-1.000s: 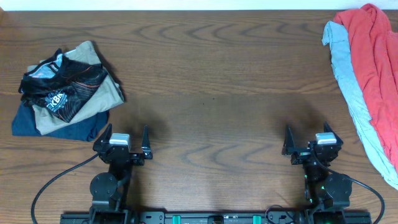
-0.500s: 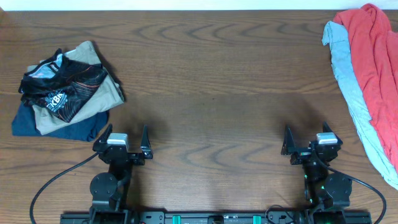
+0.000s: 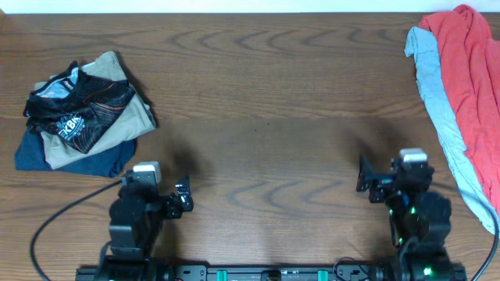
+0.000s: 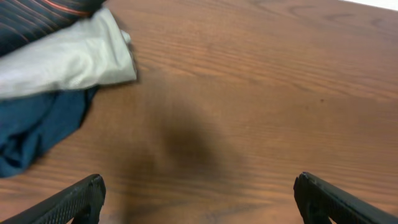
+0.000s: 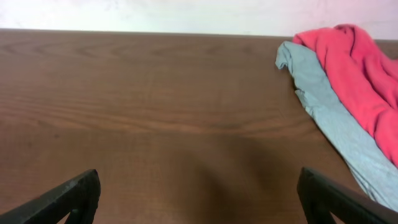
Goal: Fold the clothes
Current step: 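Reach the right gripper to the red-orange shirt and grasp it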
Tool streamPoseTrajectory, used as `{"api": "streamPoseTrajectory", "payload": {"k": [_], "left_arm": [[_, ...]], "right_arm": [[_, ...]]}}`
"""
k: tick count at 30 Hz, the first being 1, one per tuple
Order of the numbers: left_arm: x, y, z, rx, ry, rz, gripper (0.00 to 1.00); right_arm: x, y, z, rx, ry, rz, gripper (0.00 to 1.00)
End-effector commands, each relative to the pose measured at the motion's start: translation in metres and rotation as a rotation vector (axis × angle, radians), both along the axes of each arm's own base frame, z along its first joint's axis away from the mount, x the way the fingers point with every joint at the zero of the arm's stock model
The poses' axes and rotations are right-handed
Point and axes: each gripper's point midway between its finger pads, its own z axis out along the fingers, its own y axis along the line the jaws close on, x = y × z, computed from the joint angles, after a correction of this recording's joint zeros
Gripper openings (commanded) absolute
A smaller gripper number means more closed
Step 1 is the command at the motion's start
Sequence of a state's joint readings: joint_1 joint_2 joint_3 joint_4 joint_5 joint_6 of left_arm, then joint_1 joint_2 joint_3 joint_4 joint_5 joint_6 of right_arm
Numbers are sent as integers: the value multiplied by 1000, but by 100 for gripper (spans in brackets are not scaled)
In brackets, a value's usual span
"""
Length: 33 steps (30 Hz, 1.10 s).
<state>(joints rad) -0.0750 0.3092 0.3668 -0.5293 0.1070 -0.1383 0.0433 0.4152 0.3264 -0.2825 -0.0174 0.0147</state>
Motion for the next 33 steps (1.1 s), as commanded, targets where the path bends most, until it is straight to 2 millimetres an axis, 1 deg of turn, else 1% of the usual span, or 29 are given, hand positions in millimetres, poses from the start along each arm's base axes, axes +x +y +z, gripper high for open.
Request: {"api": "streamPoseTrajectory", "payload": {"k": [1,5,9,12,15,16,18,21,23,26,29,33], "left_arm": [[1,-4,27,-18,29,-12,98],[-3,-4,36,-9,149,-11,98],[-5,-4,35,-2,245,-10,98],[-4,-4,29,1,279,-9,98],[-2,-4,24,2,303,-9,98],[-2,-4,23,2,309,-9,98],[-2,-4,21,3,317,-9,98],[-2,-4,20,4,325,-9,98],[-1,-4,19,4,329,-8,98],[-1,-4,18,5,334,-8,98],[-1,-4,17,5,338,-8,98],[-1,-4,17,5,339,-8,98]], "right_arm": [[14,-5,11,3,82,-30,99],[33,-8,3,-31,278,-29,99],[51,-15,-8,-25,462,-42,99],[71,-13,-14,-5,516,-31,99],[91,-21,-20,-23,505,-74,99],[99,-28,-21,-26,488,-119,99],[110,-43,-24,-33,465,-206,99],[122,-77,-26,-79,428,-359,99],[126,-106,-30,-127,412,-475,99],[120,-144,-42,-170,440,-609,99],[106,-180,-64,-163,512,-702,99],[83,-221,-89,-133,592,-806,94]]}}
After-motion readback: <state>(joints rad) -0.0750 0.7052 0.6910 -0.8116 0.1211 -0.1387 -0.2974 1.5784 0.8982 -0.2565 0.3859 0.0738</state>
